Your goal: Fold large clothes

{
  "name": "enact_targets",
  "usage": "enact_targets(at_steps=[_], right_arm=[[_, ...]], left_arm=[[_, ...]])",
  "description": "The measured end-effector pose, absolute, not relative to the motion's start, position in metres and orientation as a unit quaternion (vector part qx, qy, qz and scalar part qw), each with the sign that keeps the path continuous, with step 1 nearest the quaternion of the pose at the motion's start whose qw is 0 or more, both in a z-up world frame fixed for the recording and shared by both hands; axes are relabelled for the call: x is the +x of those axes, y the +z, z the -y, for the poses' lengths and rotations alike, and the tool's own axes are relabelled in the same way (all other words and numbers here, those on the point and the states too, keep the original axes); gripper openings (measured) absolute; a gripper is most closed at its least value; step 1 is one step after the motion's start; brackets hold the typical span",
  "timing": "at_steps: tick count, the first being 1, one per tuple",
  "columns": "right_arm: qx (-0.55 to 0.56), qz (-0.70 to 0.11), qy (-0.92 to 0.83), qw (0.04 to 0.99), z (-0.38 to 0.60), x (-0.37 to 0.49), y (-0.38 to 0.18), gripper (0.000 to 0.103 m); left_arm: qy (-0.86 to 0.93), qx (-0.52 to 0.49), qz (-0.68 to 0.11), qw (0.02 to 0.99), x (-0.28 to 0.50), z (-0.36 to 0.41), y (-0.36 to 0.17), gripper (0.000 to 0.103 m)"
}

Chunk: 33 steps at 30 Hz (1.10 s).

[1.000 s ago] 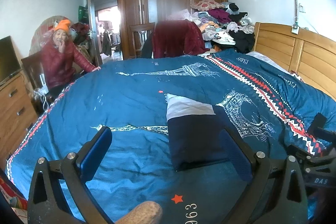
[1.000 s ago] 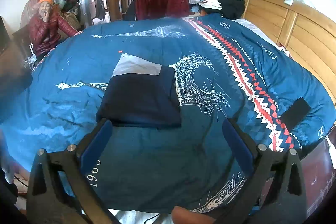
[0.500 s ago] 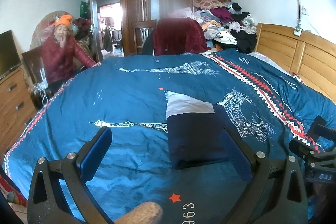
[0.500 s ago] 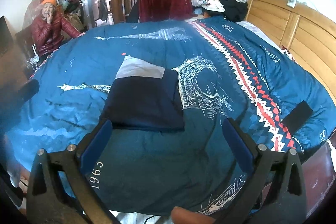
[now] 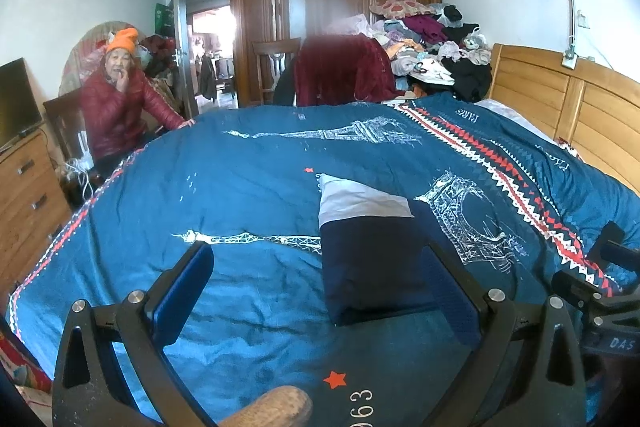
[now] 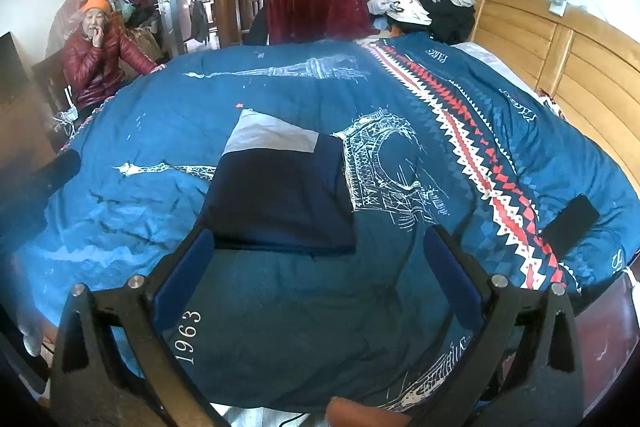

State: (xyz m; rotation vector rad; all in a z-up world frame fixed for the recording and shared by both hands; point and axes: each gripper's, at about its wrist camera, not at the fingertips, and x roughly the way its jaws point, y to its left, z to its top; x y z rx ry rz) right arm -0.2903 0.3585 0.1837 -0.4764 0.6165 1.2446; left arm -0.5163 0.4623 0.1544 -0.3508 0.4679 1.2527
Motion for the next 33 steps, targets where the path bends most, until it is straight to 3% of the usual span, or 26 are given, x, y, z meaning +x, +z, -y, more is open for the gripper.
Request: enact_targets(at_steps=[33], right_arm=[[-0.215,-0.283,0.560,0.748,-0.359,-0.285,0.185,0.103]], left_arm=[[0.576,-0.152,-0.217,0.773,-0.506,-0.462,0.157,0.103]])
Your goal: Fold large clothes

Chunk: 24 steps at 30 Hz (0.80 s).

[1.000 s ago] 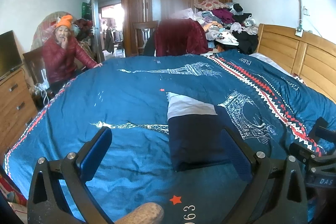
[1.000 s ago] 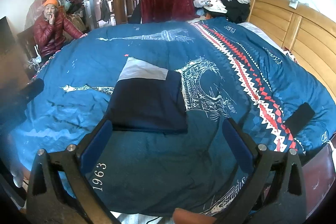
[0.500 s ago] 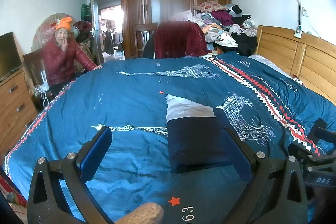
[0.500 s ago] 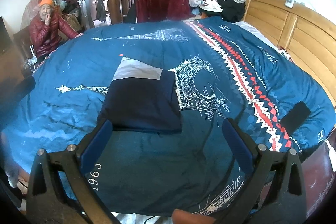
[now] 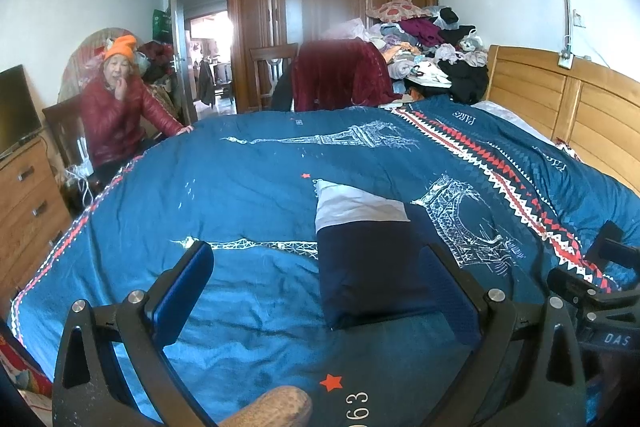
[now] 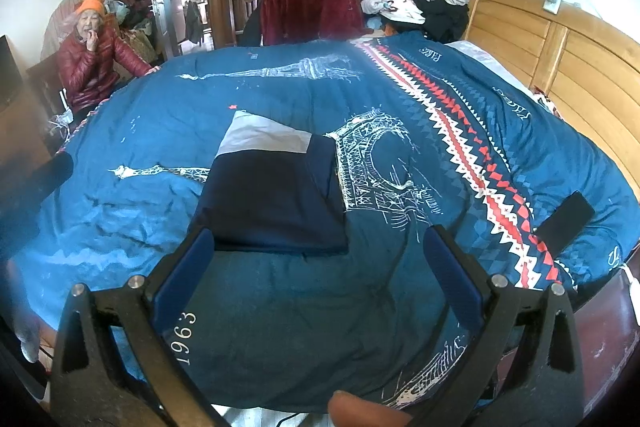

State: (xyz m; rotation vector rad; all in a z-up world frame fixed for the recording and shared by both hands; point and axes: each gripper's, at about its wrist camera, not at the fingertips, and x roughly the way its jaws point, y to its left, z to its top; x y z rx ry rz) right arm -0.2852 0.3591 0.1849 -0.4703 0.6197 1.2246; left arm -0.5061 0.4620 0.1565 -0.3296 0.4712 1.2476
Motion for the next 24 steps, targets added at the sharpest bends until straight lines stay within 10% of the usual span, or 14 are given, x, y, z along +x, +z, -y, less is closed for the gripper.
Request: enact_targets(at_steps=[15,24], right_arm=[[-0.218,-0.279,0.564,0.746,-0.356,-0.289,0.182,0.103],[-0.205,-0.243,0.571,0.757,-0.340,-0.296,0.204,0.103]], left_arm=[[0.590,-0.144,-0.209,0.767,-0.511,-0.457,0.158,0.103],[0.698,-0.058,-0.021,0.713,-0.602,-0.430,0.290,0.103]])
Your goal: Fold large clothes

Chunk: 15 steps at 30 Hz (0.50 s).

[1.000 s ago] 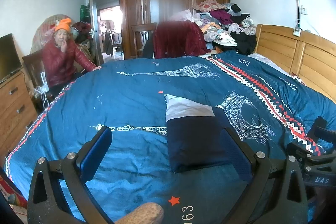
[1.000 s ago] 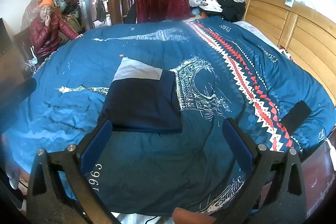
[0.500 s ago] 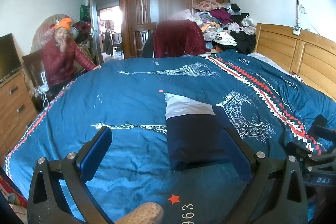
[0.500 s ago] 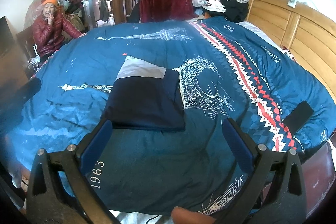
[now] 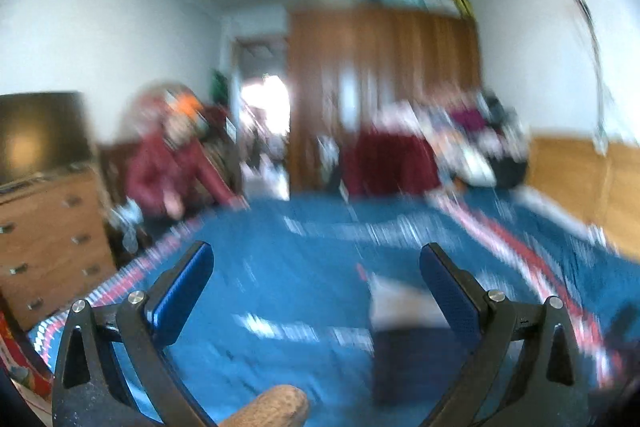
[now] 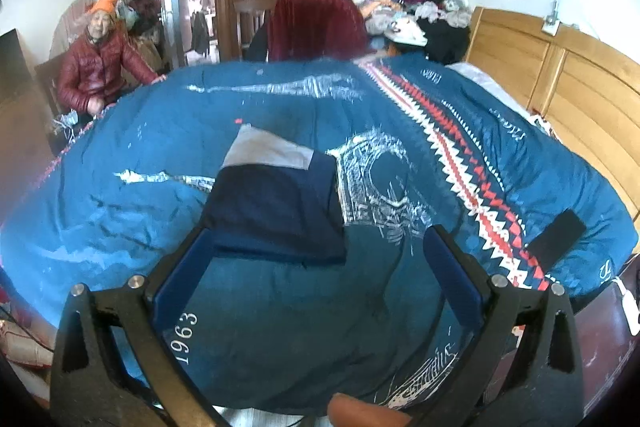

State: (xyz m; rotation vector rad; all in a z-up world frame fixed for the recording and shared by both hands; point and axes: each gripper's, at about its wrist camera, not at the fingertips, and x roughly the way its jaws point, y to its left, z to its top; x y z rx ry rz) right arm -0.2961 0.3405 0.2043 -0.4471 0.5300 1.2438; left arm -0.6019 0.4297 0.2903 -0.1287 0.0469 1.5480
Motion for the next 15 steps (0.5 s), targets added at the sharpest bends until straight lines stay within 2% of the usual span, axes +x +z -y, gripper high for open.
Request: enact_targets(at_steps=[3,5,9,15], right_arm=[[-0.199,-0.240,0.573,0.758,-0.339,-0.296,0.207,0.103],[-0.201,-0.241,0.573,0.757,-0.340,-0.296,0.206,0.103],[-0.212,-0.252,0.573,0.751,-0.343,-0.296,0.199,0.103],[-0.222,-0.261,0.569,0.747,-0.349,-0.295,0.190,0.103]], left_arm=[[0.734,-0.032,0.034,0.677,-0.630,-0.420,0.318,0.103],[0.748,-0.019,0.039,0.662,-0.638,-0.422,0.320,0.103],[0.737,-0.044,-0.029,0.673,-0.629,-0.451,0.280,0.103],[0.657,-0.132,-0.183,0.719,-0.568,-0.498,0.164,0.103]])
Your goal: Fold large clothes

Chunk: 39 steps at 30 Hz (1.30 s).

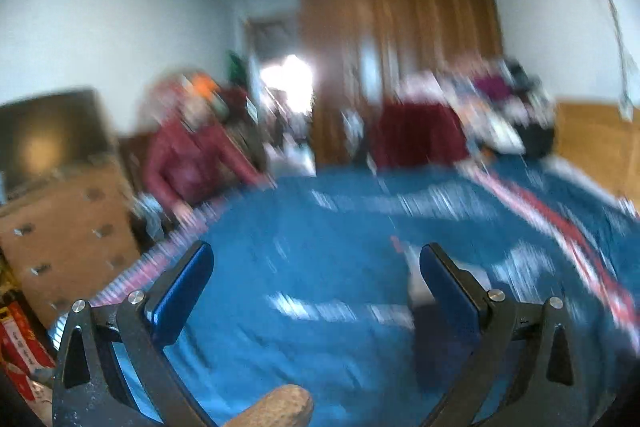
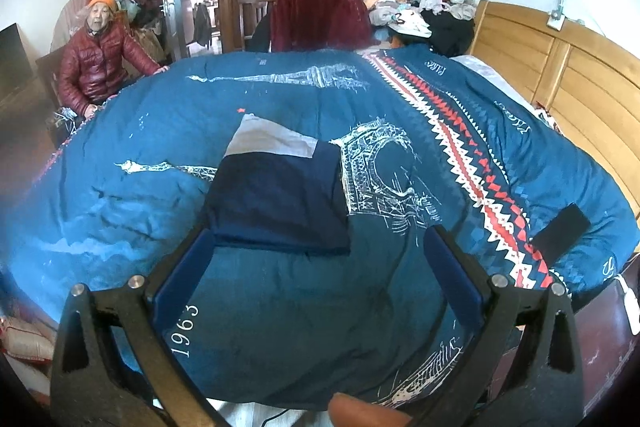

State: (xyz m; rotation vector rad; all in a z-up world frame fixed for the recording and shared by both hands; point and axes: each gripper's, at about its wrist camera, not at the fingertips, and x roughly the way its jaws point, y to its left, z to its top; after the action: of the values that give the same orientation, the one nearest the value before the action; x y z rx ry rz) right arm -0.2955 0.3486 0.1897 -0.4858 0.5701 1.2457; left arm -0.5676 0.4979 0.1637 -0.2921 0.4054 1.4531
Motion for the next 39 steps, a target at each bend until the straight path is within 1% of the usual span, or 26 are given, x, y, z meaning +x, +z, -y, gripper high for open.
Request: enact_targets(at_steps=[4,7,12,20,39], right_arm=[[-0.229,-0.266,0.561,0.749,-0.355,-0.290,0.183,0.103],[-0.235,-0.268,0.555,0.752,-0.361,-0.288,0.179,0.103],[-0.228,-0.270,0.557,0.752,-0.364,-0.286,0.179,0.103],[-0.221,-0.266,0.562,0.752,-0.366,-0.282,0.183,0.103],[-0.208,-0.264,0.575,0.746,-0.363,-0.280,0.189,0.103]], left_arm=[[0.611,-0.180,-0.237,0.733,-0.530,-0.502,0.112,0.103],[0.585,-0.190,-0.256,0.746,-0.504,-0.494,0.097,0.103],[0.571,-0.182,-0.242,0.763,-0.478,-0.484,0.115,0.103],[0.570,-0.163,-0.226,0.773,-0.476,-0.475,0.147,0.103],[0.575,-0.159,-0.214,0.773,-0.480,-0.472,0.160,0.103]])
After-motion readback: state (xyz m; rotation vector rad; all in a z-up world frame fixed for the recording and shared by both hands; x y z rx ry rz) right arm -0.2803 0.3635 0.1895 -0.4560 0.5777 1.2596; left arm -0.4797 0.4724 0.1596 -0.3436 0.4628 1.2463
